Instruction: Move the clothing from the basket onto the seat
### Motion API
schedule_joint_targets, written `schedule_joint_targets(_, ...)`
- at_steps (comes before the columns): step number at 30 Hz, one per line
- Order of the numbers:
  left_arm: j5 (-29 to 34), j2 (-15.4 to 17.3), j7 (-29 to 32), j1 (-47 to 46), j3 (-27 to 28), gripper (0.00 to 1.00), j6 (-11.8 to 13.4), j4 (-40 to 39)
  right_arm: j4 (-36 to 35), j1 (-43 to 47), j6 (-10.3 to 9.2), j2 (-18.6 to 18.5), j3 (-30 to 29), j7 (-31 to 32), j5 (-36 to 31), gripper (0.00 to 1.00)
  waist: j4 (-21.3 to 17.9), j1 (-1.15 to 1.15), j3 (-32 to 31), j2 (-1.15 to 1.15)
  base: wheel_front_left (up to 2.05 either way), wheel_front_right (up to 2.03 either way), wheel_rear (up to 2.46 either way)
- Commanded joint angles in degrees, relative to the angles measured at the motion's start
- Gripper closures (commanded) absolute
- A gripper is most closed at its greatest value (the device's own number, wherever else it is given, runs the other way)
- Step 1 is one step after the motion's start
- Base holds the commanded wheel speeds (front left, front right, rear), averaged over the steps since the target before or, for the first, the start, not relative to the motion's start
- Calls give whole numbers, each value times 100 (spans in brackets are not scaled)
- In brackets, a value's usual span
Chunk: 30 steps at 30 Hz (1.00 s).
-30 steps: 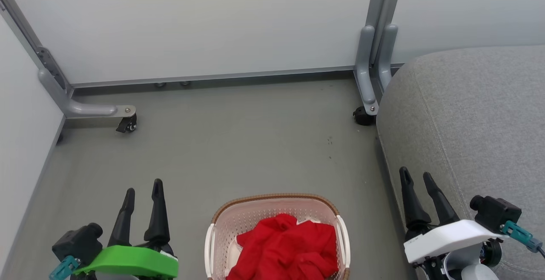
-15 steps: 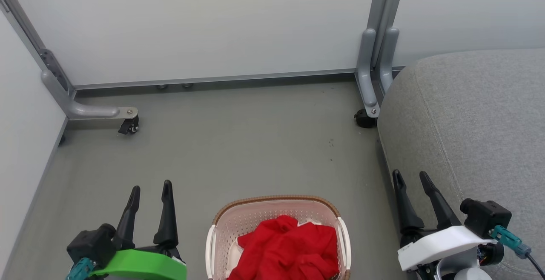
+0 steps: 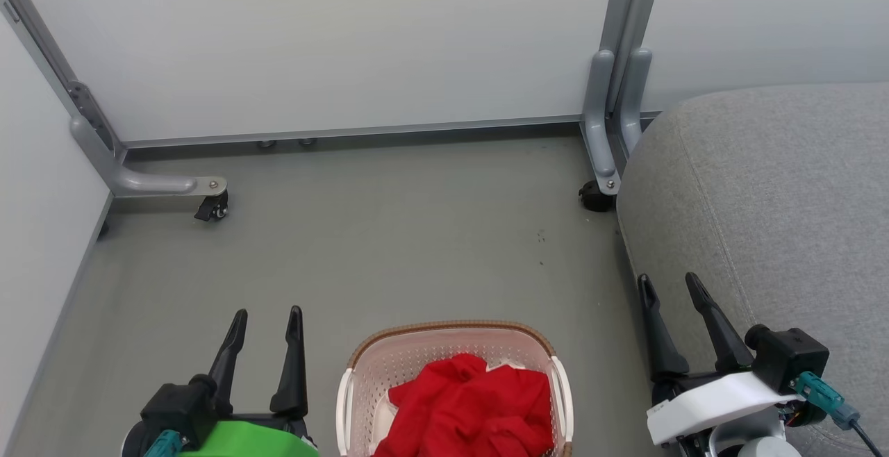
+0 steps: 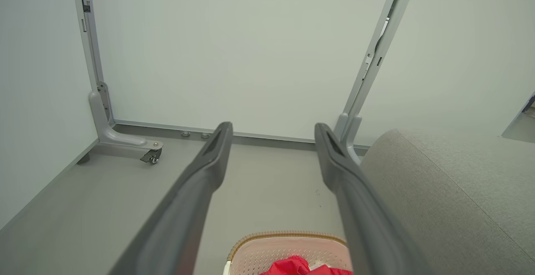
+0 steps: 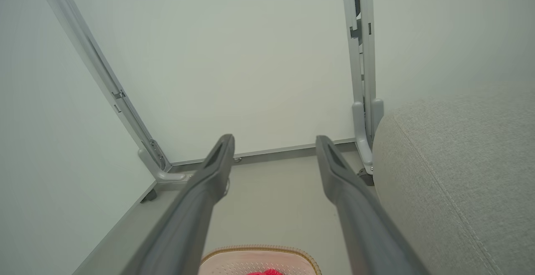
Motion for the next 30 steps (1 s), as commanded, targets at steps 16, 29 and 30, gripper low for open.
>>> schedule_joint_targets(16,421,40,-217,107,-19,0,-31,37,-85,136,3,-34,-15,-221,-628,0,-1,0,-58,0,0,0,0)
schedule_joint_targets(29,661,45,-351,151,-73,0,0,59,-30,245,3,-39,30,-352,-1088,0,41,0,-108,0,0,0,0)
schedule_joint_targets(30,681,46,-367,159,-79,0,1,61,-27,250,3,-39,35,-366,-1128,0,45,0,-116,0,0,0,0)
